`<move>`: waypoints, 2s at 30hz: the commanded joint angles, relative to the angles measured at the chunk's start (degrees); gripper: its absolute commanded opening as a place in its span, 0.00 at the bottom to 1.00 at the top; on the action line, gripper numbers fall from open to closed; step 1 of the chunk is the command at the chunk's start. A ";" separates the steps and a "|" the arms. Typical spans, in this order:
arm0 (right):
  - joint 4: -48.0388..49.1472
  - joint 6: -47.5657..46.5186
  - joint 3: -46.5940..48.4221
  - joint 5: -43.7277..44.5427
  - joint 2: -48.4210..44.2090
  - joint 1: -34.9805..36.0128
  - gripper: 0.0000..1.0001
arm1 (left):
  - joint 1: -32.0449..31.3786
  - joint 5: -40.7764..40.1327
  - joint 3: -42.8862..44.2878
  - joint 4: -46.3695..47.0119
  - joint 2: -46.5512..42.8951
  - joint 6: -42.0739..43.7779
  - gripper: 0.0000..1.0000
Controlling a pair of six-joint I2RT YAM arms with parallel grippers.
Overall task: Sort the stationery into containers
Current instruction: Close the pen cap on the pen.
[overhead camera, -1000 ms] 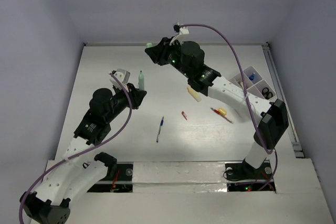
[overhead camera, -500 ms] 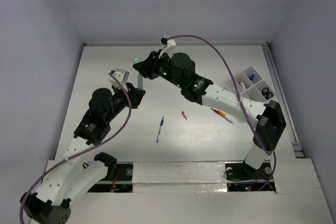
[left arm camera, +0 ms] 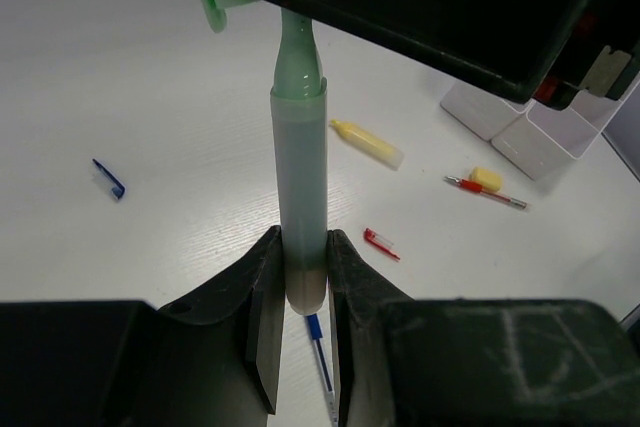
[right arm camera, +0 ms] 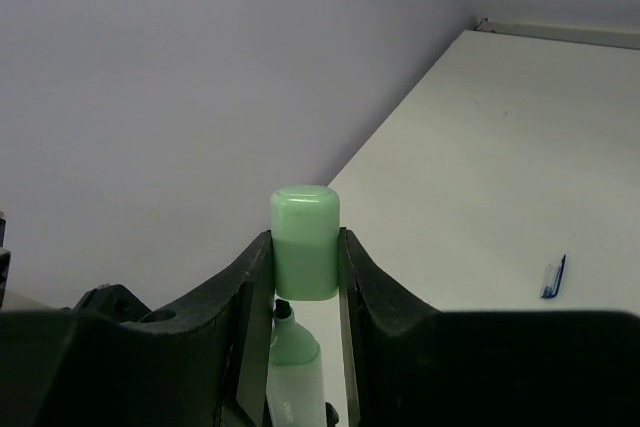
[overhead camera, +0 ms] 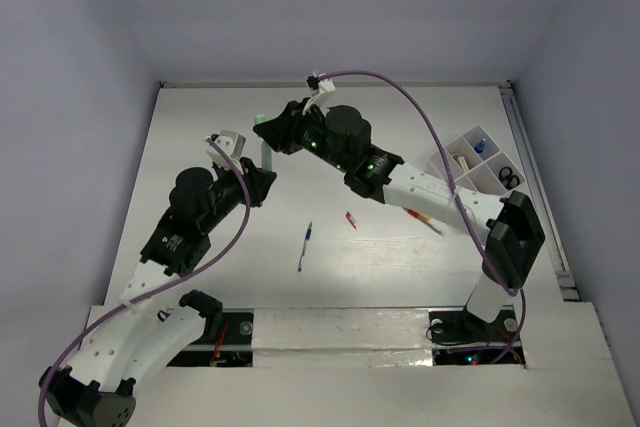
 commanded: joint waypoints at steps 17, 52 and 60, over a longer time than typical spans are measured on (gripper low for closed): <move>4.76 0.33 -0.13 1.96 -3.03 0.36 0.00 | 0.34 1.21 0.28 2.54 -0.10 -0.15 0.00; 6.51 0.68 -6.28 1.78 -4.70 2.02 0.00 | 0.34 -0.29 0.19 2.45 -0.28 -0.32 0.00; 7.92 -0.90 -9.00 5.03 -6.45 4.48 0.00 | 1.39 -1.69 0.02 2.62 -1.07 -0.85 0.00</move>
